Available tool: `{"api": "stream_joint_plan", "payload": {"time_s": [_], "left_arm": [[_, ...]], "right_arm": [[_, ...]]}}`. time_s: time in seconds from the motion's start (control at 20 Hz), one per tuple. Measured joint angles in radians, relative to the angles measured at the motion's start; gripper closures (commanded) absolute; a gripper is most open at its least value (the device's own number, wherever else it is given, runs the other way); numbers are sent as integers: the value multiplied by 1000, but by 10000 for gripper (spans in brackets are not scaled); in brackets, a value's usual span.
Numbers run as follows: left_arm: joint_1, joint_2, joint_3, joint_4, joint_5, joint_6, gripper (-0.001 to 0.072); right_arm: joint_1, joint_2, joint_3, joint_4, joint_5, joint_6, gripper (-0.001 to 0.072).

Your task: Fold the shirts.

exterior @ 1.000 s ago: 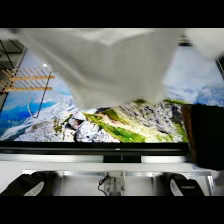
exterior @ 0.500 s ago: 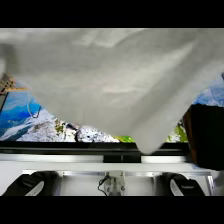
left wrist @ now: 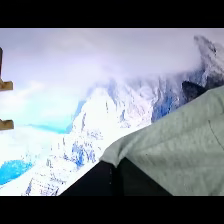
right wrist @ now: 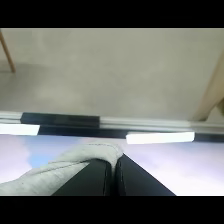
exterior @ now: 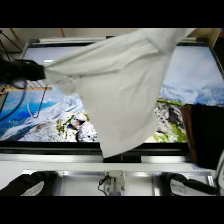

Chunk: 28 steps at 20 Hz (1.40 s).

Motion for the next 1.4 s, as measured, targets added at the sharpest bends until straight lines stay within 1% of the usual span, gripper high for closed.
{"api": "stream_joint_plan", "payload": {"time_s": [0.15, 0.25, 0.3, 0.35, 0.4, 0.55, 0.75, 0.85, 0.9, 1.0, 1.1, 1.15, 1.25, 1.4], "left_arm": [[0, -127, -22, -35, 18, 0, 668], [1, -191, -27, -61, 24, 0, 667], [1, -217, -30, -79, 25, 0, 668], [0, -234, -31, -94, 26, 0, 668], [1, -245, -32, -108, 27, 0, 667], [13, -253, -33, -127, 29, 2, 668], [64, -239, -33, -135, -5, 40, 668], [89, -237, -33, -138, -42, 52, 668], [98, -237, -34, -139, -62, 64, 668], [108, -236, -35, -141, -94, 90, 667], [112, -235, -35, -149, -111, 106, 668], [113, -235, -35, -156, -113, 113, 667], [115, -235, -35, -171, -112, 121, 668], [116, -235, -35, -186, -111, 136, 668]], "right_arm": [[-1, -167, 0, 101, -24, 142, 638], [3, -252, 0, 146, 58, 209, 626], [6, -284, 0, 163, 117, 233, 512], [10, -304, 0, 177, 179, 249, 266], [10, -313, 0, 188, 230, 257, 163], [-8, -280, 1, 195, 415, 241, 160], [-3, -148, -23, 155, 756, 208, 159], [50, -43, -137, 151, 881, 200, 158], [84, 14, -225, 151, 905, 206, 158], [164, 144, -452, 162, 887, 258, 158], [257, 261, -688, 211, 797, 344, 158], [302, 305, -798, 219, 734, 406, 158], [393, 352, -962, 255, 621, 509, 158], [549, 350, -1096, 323, 468, 610, 158]]}}
